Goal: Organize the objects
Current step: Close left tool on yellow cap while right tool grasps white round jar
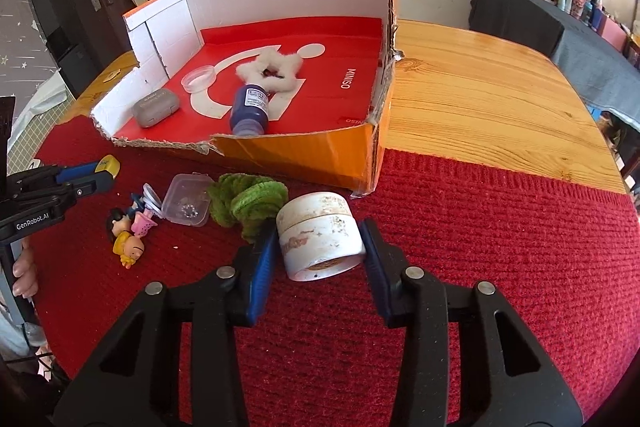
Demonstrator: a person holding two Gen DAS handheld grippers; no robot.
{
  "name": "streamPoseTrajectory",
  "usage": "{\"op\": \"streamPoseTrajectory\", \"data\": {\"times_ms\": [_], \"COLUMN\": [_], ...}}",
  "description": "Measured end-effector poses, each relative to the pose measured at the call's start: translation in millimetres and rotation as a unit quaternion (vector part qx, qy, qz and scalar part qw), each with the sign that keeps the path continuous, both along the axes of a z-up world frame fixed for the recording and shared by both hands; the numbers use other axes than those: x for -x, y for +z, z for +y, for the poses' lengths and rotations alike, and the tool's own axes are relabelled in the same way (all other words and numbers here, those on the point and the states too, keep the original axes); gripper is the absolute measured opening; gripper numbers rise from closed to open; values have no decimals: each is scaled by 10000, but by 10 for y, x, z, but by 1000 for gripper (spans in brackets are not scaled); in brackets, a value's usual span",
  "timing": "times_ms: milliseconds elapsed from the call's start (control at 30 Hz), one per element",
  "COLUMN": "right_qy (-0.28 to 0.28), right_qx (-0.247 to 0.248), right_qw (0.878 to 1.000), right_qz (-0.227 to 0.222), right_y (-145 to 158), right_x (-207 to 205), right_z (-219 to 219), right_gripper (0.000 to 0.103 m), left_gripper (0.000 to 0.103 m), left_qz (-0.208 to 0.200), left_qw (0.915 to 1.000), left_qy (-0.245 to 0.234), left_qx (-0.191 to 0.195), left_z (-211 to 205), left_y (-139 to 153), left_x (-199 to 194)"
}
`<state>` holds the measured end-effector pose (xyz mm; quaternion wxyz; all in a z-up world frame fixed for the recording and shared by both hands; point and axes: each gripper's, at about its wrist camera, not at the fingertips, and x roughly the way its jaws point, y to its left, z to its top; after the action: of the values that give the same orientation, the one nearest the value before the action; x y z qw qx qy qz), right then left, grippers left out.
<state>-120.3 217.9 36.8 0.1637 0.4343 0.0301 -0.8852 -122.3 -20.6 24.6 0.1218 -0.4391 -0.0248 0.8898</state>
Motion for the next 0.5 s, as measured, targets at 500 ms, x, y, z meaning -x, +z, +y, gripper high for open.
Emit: {"op": "streamPoseTrajectory", "data": {"times_ms": [500], "right_qy": [200], "right_qx": [277], "right_qw": [9982], "right_qz": [501], "right_y": [434], "right_x": [-257], "right_z": [-80], "right_gripper": [39], "left_gripper": [31], "left_qz": [486], "left_qw": [9986], "left_qy": [-200], "left_qx": [-94], "left_z": [78], "left_y": [364], "left_x": [-312]}}
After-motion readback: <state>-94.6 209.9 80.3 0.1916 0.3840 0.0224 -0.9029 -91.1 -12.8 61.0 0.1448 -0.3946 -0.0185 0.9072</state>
